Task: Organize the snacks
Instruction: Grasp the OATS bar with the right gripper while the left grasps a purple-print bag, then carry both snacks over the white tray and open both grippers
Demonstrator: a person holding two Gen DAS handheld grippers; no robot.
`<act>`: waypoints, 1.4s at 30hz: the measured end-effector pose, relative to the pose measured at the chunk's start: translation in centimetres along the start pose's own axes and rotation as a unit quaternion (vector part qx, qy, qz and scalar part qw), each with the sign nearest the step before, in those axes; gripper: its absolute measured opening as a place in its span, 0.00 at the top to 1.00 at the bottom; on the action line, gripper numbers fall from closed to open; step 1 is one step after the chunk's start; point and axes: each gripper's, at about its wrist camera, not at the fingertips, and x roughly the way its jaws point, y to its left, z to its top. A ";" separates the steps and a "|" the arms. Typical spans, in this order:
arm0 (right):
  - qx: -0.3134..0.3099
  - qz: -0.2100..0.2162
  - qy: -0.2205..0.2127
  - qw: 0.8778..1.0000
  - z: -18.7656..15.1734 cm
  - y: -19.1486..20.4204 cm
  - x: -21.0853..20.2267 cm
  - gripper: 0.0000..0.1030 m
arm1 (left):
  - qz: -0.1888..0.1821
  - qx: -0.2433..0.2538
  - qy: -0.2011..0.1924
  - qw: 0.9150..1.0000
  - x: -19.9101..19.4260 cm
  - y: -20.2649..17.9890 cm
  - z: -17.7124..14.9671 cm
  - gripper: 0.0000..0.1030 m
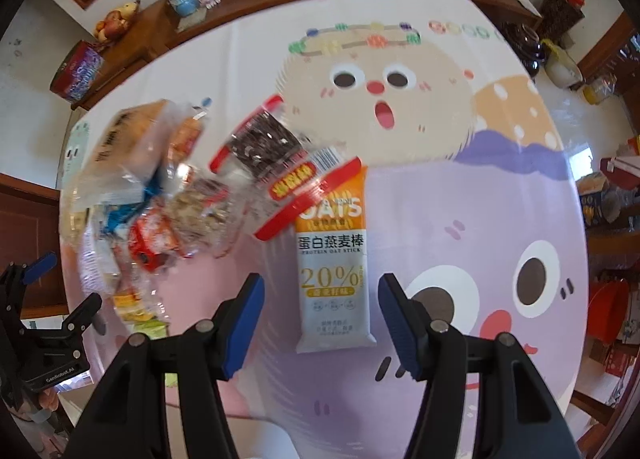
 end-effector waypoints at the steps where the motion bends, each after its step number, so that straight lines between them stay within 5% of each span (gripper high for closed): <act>1: 0.000 -0.003 0.002 1.000 0.0 -0.1 0.4 0.42 | 0.001 0.001 0.002 1.000 0.3 -0.1 0.2 0.09; 7: -0.005 -0.011 0.015 1.000 -0.3 0.1 1.9 0.42 | -0.025 -0.031 0.007 0.999 1.5 0.7 1.6 0.18; 11: -0.012 -0.021 0.021 0.999 -0.5 0.6 3.0 0.42 | -0.046 -0.062 0.021 0.997 2.7 1.5 2.1 0.38; 13: -0.014 -0.021 0.028 0.999 -0.8 0.9 3.5 0.42 | -0.056 -0.082 0.023 0.995 3.0 1.8 2.0 0.40; 16: -0.022 -0.034 0.024 0.999 -0.9 1.5 3.9 0.47 | -0.057 -0.097 0.020 0.993 3.1 2.2 1.8 0.46; 18: -0.031 -0.048 0.017 0.998 -1.1 2.0 3.9 0.59 | -0.053 -0.103 0.019 0.993 3.0 2.3 1.4 0.51; 42: -0.001 -0.006 -0.029 1.000 -4.8 0.9 -3.4 0.61 | -0.012 -0.151 -0.037 0.988 -6.0 2.9 -3.8 0.55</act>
